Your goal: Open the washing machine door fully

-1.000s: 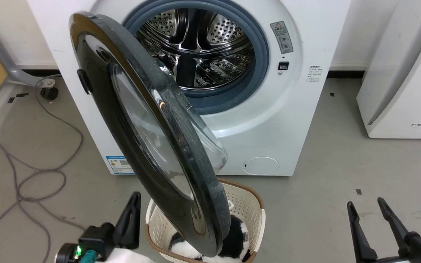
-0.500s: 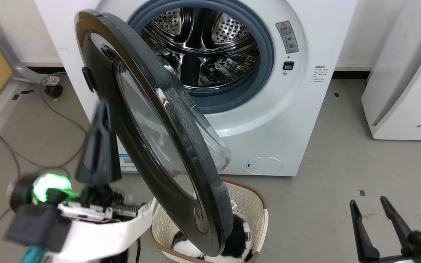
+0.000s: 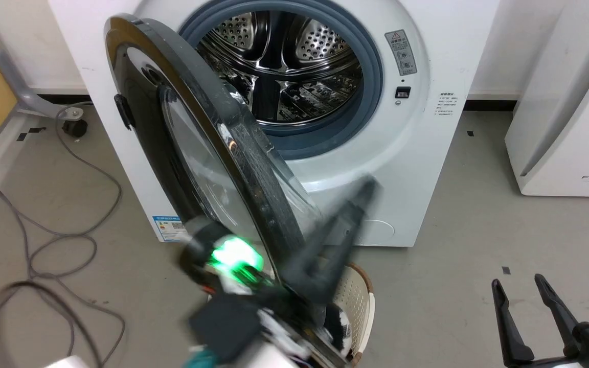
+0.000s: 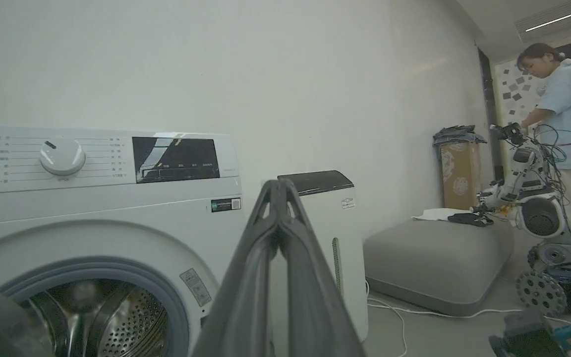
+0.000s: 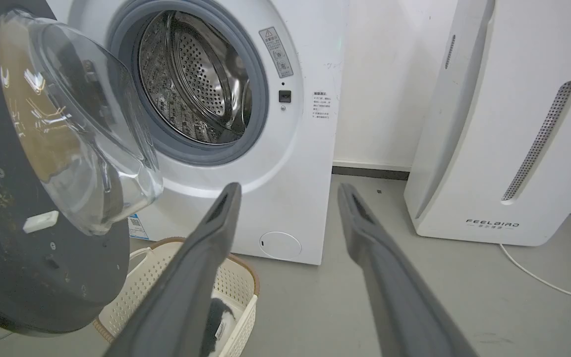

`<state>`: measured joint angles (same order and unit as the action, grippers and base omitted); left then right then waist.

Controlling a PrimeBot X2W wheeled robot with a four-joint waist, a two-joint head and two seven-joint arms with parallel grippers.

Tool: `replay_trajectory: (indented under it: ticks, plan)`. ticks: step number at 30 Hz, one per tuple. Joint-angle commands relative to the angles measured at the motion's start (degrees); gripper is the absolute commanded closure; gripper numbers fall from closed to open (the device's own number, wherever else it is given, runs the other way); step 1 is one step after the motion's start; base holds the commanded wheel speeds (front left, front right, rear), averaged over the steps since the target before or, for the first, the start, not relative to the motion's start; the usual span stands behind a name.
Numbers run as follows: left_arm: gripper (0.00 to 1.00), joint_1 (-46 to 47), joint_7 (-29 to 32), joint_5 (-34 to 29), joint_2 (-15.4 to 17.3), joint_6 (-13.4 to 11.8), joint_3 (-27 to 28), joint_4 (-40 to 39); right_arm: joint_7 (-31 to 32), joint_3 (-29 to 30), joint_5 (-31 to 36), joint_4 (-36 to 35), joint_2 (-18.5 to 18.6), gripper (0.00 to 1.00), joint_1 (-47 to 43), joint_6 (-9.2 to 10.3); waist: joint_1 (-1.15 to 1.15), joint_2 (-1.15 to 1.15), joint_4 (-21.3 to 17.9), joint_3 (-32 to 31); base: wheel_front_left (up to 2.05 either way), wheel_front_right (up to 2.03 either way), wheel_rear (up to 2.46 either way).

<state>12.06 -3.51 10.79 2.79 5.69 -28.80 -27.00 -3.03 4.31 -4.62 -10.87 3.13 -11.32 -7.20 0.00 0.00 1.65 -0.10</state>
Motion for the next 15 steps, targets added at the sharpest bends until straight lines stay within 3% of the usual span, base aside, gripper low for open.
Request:
replay_trajectory:
  ticks: [1, 9, 15]
  plan:
    - [1.0, -1.16, 0.79, 0.35, 0.27, 0.18, -0.53, 0.56, 0.06, 0.07, 0.02, -0.28, -0.25, 0.0, -1.02, -0.29, 0.0, 0.0, -0.03, 0.0, 0.0, 0.0, 0.0]
    - [1.0, -9.51, 13.9, 4.81, 2.04, 0.11, -8.19, 7.26, 0.23, 0.2, -0.06, -0.2, -0.25, 0.0, -1.18, -0.29, 0.0, 0.0, 0.2, 0.15, 0.0, 0.0, 0.0]
    - [1.0, -10.52, 15.71, 5.27, 2.74, 0.22, -9.71, 13.46, 0.19, 0.15, -0.23, -0.02, -0.25, 0.0, -0.86, -0.29, 0.0, 0.0, 0.41, 0.42, 0.0, 0.0, 0.0]
